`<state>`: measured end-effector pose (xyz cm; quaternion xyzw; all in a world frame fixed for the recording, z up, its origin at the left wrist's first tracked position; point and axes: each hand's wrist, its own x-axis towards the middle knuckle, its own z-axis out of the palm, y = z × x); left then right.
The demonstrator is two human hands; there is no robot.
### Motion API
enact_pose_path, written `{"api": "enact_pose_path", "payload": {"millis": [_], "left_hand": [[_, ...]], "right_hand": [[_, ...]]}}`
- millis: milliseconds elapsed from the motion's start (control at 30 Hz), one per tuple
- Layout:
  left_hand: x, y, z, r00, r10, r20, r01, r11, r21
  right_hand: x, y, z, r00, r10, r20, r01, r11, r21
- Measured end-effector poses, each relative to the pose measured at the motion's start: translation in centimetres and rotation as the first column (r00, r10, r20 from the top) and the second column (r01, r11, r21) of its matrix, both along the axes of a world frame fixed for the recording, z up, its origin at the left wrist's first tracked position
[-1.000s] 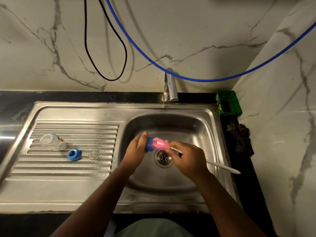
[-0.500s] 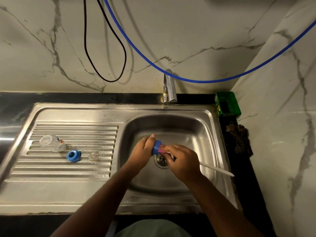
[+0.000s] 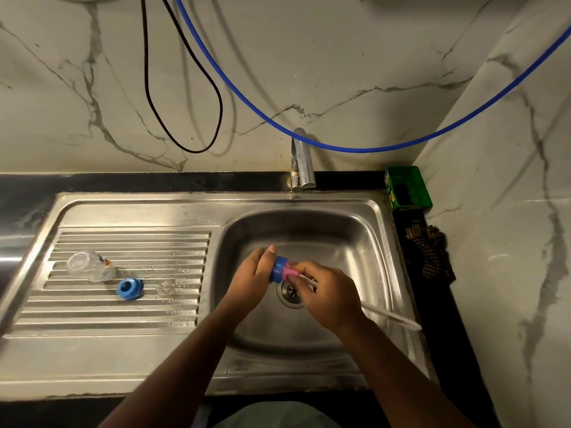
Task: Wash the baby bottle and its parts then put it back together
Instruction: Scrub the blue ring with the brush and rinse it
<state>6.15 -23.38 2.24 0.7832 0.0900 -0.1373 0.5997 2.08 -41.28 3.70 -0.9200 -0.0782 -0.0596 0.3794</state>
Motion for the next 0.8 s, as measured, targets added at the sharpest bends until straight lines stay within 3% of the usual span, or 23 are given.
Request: {"api": "enact_pose_path", "payload": {"millis": [67,200,333,500,633,700,800], "left_hand": [[0.5,0.4,-0.1,1.000,0.024,-0.015,-0.024,1.000,-0.005],[0.7,-0.2,0.1,0.991,-0.105,-0.081,0.109,0.993,0.046],[1.5,-0.3,0.6,0.992,-0.022,-0.122,0.026,0.999,0.029],[1.9,-0.8,0.9,0.995,-0.090,-0.041,0.091,0.995,0.037],[2.4,-0.5,0.9,0.996,-0.031,-0.085,0.030,0.999,-0.018],[2.1,-1.2,1.4,0.995,-0.043,-0.087,0.038,0.998,-0.049],[2.0,-1.0,0.8,0.998,-0.027,-0.049,0.026,0.999,-0.031]], "right_hand": [[0.2,0.2,0.0,0.996,0.057,0.069,-0.051,0.995,-0.089],[0.4,0.0,-0.9,0.992,-0.016,0.126,0.037,0.985,-0.167],[0.8,-1.3,-1.6,0.923,0.164,0.347,-0.041,0.941,-0.335],[0.5,-0.5,-0.8,0.996,-0.066,0.057,0.073,0.990,-0.124],[0.8,-0.6,-0.1,0.976,-0.131,0.176,0.153,0.981,-0.117],[0.9,-0.2,0.2,0.975,-0.180,0.127,0.189,0.980,-0.061],[1.1,-0.5,-0.2,0.984,-0.027,0.176,0.063,0.977,-0.203]]}}
